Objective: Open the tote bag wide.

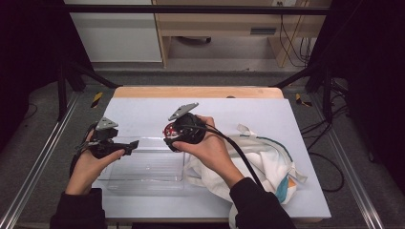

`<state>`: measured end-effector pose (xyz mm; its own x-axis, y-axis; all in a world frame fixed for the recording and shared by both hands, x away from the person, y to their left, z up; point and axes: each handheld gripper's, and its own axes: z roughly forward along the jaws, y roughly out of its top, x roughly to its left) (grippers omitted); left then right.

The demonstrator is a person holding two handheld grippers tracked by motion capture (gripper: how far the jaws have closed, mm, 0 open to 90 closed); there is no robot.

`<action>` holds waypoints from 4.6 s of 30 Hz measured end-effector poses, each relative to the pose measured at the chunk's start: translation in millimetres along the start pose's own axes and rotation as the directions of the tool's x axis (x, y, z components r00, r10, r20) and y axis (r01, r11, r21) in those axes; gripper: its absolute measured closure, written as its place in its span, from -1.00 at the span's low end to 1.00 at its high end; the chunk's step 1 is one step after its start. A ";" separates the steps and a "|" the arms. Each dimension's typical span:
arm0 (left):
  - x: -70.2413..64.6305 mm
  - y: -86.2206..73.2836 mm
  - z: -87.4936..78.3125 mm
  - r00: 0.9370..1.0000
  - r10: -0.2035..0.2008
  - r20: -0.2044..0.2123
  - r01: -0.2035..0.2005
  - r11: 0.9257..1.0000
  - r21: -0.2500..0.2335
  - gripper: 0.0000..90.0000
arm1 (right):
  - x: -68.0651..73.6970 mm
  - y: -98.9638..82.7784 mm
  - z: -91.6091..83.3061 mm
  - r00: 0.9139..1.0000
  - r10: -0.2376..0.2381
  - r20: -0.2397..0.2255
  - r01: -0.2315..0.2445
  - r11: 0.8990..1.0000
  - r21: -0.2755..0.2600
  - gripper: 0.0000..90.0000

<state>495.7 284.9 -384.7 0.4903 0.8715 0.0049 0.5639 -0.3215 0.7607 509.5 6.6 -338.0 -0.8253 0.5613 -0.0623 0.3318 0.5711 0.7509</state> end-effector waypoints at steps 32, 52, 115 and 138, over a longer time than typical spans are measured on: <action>2.5 -1.0 -0.3 1.000 -0.008 0.003 0.008 1.000 0.000 -0.83 | 17.4 -16.5 25.1 0.999 0.031 -0.045 -0.032 0.999 -0.035 -0.42; 4.7 -2.1 -0.6 1.000 -0.012 0.000 0.012 1.000 0.003 -0.83 | 17.5 -30.5 41.0 0.999 0.021 -0.048 -0.021 1.000 -0.015 -0.42; 2.0 -3.2 3.9 1.000 0.001 0.004 -0.001 1.000 0.022 -0.84 | 21.5 -47.6 66.9 0.998 -0.036 -0.044 0.042 0.990 0.132 -0.43; 0.6 -2.5 3.6 1.000 0.008 0.005 -0.008 1.000 0.023 -0.84 | 25.0 -45.7 70.9 0.996 -0.079 -0.051 0.088 0.978 0.187 -0.44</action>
<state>497.0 284.9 -388.9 0.4982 0.8671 0.0079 0.5747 -0.3370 0.7458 506.0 37.0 -420.5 -0.8712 0.4829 -0.0882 0.3377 0.7200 0.6063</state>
